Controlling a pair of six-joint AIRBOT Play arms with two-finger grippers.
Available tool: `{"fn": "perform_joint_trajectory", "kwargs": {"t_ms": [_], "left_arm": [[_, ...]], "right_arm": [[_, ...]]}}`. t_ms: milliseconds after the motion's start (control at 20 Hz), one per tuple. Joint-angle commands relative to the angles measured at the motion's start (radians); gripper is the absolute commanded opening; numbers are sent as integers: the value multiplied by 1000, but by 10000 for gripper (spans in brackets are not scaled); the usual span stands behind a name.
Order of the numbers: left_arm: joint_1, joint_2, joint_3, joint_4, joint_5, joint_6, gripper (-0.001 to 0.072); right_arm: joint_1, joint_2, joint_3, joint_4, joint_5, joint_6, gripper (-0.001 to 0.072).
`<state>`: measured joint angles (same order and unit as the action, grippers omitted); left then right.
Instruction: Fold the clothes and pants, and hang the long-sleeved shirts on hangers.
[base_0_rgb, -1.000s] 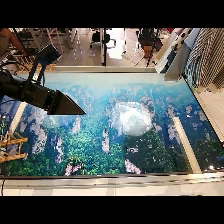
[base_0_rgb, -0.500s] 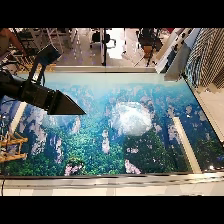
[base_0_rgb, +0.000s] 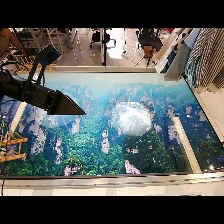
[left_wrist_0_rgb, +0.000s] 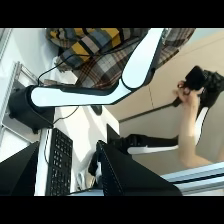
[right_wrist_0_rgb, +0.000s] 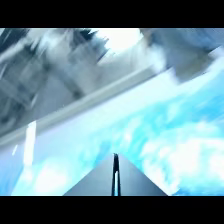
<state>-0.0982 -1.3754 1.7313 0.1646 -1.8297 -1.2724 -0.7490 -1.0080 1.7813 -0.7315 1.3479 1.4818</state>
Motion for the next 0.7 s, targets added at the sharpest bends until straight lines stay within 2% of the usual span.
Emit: {"fn": "perform_joint_trajectory", "kwargs": {"t_ms": [0,100,150,250,300,450,650], "left_arm": [[-1,-1,0,0,0,0,394],[-1,-1,0,0,0,0,395],[-1,-1,0,0,0,0,395],[-1,-1,0,0,0,0,394],[-1,-1,0,0,0,0,395],[-1,-1,0,0,0,0,394],[-1,-1,0,0,0,0,395]], "right_arm": [[502,-4,-144,-213,-133,-159,20],[713,-26,-200,-354,-187,-229,31],[790,-45,-218,-410,-190,-232,134],[881,-83,-243,-489,-139,-249,487],[903,-98,-257,-512,-105,-249,580],[914,-130,-318,-528,-79,-279,577],[913,-180,-386,-543,-157,-386,578]]}}
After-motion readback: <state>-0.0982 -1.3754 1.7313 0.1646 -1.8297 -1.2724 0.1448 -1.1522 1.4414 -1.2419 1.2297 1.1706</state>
